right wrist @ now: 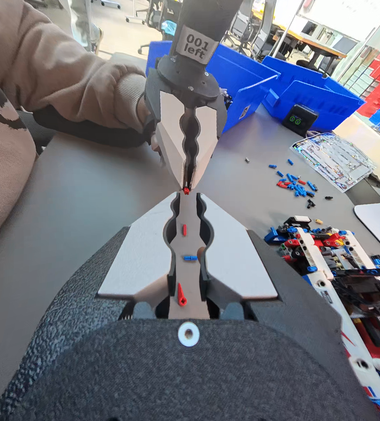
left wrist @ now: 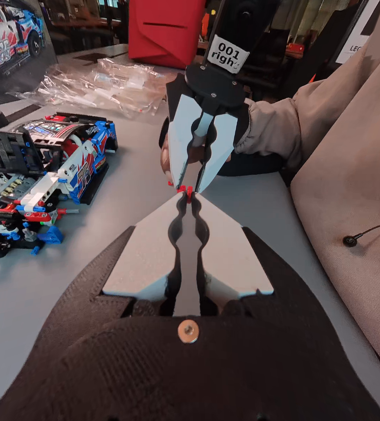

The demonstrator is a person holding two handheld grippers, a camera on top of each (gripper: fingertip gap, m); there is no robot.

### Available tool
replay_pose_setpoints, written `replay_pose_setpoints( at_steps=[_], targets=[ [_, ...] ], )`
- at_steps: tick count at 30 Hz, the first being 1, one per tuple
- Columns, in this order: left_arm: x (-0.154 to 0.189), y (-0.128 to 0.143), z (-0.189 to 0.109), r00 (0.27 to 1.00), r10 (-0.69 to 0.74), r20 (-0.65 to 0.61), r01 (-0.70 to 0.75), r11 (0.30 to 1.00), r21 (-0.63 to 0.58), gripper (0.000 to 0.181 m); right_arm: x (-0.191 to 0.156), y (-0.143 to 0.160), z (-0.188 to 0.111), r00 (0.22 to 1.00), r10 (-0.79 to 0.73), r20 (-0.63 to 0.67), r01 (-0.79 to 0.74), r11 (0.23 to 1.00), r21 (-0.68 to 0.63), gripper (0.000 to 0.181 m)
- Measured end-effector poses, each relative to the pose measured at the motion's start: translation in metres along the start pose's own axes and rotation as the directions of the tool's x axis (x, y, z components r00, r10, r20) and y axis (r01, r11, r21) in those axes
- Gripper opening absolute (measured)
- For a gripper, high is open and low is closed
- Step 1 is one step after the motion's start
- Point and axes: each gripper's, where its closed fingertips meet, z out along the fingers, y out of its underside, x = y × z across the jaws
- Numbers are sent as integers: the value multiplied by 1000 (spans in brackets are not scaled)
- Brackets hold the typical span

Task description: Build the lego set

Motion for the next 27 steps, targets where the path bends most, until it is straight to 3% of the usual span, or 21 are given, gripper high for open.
replay_pose_setpoints(
  at_steps=[17,27],
  targets=[
    [15,4,4,997,-15,-70,13,1000,-19,1,-17,-1,-1,996,-41,78,39,999,27,3],
    [33,13,6,938,-232,-259,219,973,-79,1,-38,0,-2,971,-203,129,205,979,4,3]
  ],
)
